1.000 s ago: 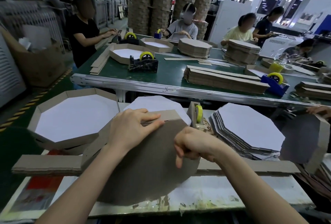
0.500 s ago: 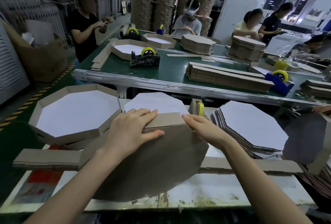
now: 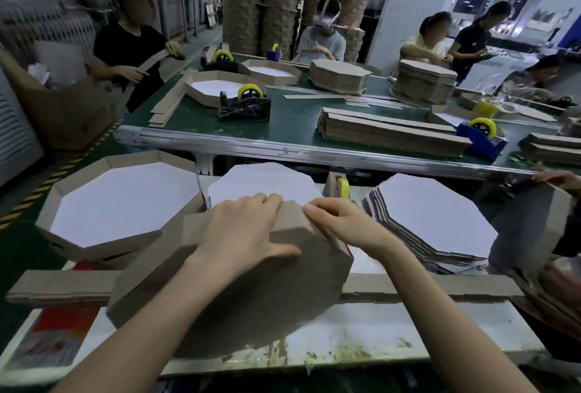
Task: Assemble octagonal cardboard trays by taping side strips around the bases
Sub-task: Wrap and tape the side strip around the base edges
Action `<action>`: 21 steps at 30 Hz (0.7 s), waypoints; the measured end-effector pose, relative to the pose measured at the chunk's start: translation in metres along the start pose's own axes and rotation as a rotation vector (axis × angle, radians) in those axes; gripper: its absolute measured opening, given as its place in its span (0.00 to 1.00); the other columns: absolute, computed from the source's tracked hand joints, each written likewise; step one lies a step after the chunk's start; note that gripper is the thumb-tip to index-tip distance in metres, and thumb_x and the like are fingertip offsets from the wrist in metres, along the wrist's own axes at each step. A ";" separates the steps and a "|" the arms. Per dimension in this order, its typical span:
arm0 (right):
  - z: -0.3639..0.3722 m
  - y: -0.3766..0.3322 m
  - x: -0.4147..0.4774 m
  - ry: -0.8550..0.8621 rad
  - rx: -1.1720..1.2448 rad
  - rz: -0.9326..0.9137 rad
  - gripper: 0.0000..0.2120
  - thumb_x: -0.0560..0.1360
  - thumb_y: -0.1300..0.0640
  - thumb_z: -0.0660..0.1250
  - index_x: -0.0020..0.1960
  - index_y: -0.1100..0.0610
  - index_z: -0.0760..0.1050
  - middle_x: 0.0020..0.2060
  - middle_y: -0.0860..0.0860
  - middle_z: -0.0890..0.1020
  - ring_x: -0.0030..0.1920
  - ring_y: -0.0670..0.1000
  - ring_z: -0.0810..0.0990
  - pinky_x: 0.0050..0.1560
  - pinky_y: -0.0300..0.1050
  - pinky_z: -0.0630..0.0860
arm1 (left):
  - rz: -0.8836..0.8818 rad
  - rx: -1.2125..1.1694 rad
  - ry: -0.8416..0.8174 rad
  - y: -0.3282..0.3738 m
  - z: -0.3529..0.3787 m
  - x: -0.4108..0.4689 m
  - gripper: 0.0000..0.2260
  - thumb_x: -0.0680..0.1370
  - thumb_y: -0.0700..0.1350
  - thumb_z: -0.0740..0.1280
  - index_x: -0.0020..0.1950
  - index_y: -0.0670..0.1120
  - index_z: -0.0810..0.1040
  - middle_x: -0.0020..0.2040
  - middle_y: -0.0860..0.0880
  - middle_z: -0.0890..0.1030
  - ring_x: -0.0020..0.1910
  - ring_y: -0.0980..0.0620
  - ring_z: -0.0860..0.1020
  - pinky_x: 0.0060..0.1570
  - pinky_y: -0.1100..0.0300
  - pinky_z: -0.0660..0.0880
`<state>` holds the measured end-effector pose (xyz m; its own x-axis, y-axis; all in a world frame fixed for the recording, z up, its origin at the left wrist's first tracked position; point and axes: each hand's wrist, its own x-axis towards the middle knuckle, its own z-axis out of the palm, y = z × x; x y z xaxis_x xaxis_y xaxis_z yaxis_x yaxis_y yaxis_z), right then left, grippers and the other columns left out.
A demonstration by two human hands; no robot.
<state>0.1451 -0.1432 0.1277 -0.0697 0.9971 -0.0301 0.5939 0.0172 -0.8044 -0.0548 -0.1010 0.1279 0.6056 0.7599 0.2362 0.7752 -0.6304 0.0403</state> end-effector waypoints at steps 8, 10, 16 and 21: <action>-0.034 -0.032 0.007 0.021 -0.177 -0.131 0.06 0.79 0.50 0.68 0.50 0.47 0.83 0.44 0.43 0.86 0.45 0.42 0.83 0.47 0.35 0.78 | -0.066 -0.366 0.228 -0.045 0.001 -0.029 0.34 0.61 0.82 0.55 0.58 0.63 0.69 0.48 0.62 0.76 0.43 0.54 0.76 0.38 0.57 0.74; -0.034 -0.039 0.012 0.015 -0.182 -0.137 0.04 0.78 0.49 0.69 0.49 0.45 0.83 0.44 0.42 0.86 0.46 0.44 0.83 0.49 0.37 0.79 | -0.118 -0.547 0.224 -0.059 0.011 -0.035 0.34 0.60 0.82 0.59 0.59 0.66 0.67 0.49 0.66 0.73 0.46 0.60 0.75 0.42 0.59 0.77; -0.005 -0.038 0.024 -0.067 -0.249 -0.111 0.09 0.79 0.52 0.68 0.53 0.56 0.81 0.46 0.48 0.84 0.46 0.48 0.81 0.49 0.40 0.78 | -0.178 -0.796 0.185 -0.075 0.047 -0.054 0.35 0.59 0.78 0.66 0.60 0.64 0.68 0.53 0.68 0.74 0.52 0.62 0.75 0.48 0.60 0.76; 0.004 -0.034 0.024 -0.077 -0.221 -0.106 0.08 0.79 0.53 0.68 0.52 0.56 0.82 0.45 0.44 0.84 0.44 0.39 0.80 0.46 0.30 0.74 | -0.091 -0.633 0.211 -0.068 0.039 -0.051 0.34 0.66 0.76 0.62 0.69 0.66 0.60 0.56 0.76 0.64 0.56 0.62 0.69 0.54 0.53 0.73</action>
<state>0.1202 -0.1199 0.1522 -0.1968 0.9804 -0.0043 0.7403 0.1457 -0.6563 -0.1312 -0.0905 0.0758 0.4453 0.8074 0.3871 0.5275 -0.5859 0.6152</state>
